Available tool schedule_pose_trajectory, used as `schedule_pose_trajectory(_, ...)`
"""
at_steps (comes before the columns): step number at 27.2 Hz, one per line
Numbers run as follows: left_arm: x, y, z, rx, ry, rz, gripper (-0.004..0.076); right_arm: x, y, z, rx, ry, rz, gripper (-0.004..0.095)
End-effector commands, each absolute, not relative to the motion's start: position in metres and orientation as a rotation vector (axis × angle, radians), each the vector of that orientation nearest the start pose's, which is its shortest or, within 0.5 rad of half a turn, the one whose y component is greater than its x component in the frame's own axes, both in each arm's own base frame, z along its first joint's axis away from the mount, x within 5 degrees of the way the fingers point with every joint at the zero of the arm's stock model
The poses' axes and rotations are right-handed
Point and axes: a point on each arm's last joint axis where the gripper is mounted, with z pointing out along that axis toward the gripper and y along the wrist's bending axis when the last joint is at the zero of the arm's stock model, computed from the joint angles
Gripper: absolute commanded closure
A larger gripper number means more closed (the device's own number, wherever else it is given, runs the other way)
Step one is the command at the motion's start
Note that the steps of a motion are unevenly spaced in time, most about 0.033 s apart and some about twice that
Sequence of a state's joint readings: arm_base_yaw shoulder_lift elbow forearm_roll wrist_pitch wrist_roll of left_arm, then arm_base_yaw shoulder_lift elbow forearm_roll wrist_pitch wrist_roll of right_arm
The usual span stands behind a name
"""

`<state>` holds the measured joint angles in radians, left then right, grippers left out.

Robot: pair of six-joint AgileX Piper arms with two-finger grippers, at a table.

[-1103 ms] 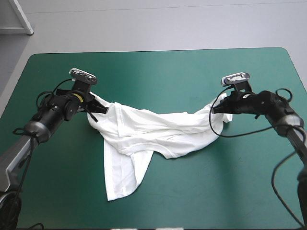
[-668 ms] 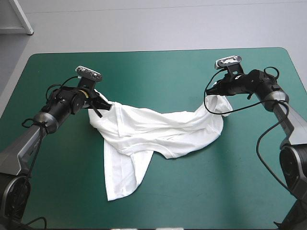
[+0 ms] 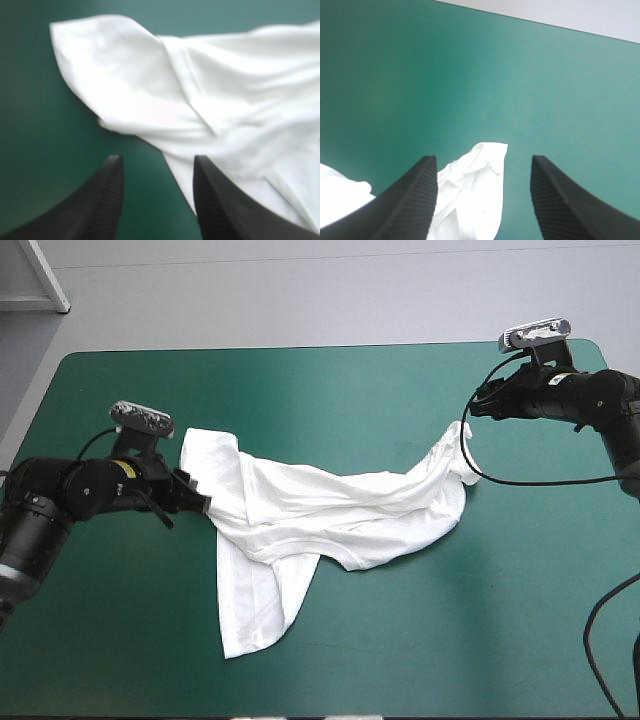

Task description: Fold the cloth

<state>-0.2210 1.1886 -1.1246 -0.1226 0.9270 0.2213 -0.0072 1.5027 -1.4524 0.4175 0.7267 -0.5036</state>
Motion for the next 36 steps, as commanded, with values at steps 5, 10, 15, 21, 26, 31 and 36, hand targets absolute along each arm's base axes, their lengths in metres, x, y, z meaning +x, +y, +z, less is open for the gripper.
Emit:
schedule_pose_trajectory(5,0.134,-0.104,0.281,0.773,2.611,-0.469,0.0394,0.312,0.023,0.422,-0.323,2.087,0.221,0.0388)
schedule_pose_trajectory(10,0.11,-0.117,0.266,1.035,2.606,-0.396,0.0394,0.308,0.024,0.425,-0.328,2.084,0.228,0.0399)
schedule_pose_trajectory(15,0.099,-0.128,0.263,1.241,2.524,-0.298,0.0394,0.306,0.024,0.425,-0.336,2.098,0.235,0.0399)
schedule_pose_trajectory(21,0.111,-0.135,0.244,1.324,2.579,-0.083,0.0389,0.305,0.025,0.426,-0.331,2.096,0.255,0.0399)
schedule_pose_trajectory(26,0.121,-0.15,0.223,1.363,2.626,-0.047,0.0389,0.305,0.025,0.426,-0.331,2.098,0.258,0.0399)
schedule_pose_trajectory(31,0.126,-0.159,0.209,1.403,2.648,-0.058,0.0389,0.305,0.025,0.426,-0.334,2.097,0.257,0.0399)
schedule_pose_trajectory(36,0.133,-0.156,0.207,1.372,2.631,0.061,0.0491,0.304,0.026,0.425,-0.338,2.105,0.26,0.0399)
